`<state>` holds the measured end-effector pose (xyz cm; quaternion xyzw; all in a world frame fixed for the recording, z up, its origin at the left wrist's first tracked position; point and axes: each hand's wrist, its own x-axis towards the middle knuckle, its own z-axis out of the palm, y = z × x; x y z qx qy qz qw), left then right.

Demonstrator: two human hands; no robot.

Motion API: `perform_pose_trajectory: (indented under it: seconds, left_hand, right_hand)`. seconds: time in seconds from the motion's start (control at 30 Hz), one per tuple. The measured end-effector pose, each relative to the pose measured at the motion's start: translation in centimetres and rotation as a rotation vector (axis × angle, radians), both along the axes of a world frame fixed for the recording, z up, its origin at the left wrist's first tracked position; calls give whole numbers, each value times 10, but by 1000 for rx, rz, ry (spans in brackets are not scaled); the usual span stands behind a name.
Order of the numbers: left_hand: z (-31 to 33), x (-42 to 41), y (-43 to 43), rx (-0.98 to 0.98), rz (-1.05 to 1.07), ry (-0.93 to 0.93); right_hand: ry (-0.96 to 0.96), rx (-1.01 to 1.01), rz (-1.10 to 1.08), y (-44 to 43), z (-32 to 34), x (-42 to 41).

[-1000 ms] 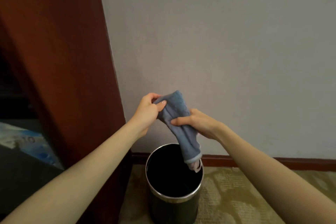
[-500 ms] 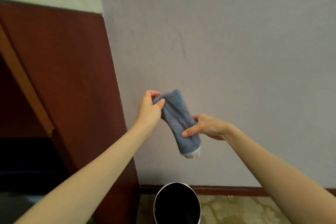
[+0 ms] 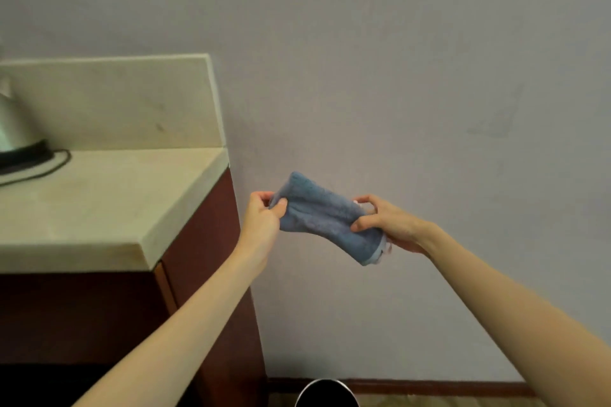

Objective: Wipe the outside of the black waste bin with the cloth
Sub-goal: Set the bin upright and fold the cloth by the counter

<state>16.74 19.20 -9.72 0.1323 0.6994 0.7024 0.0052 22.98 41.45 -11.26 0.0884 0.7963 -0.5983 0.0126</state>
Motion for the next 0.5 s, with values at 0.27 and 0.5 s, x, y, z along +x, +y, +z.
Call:
perform_pose_trajectory:
  seconds: [0.27,0.5]
  left_hand:
    - [78,0,-21,91,28,-126]
    - [118,-23,-49,120,81,-115]
  right_hand:
    - [123,-14,-163,-35,74,-5]
    - [288,93,-165,-69,111,-28]
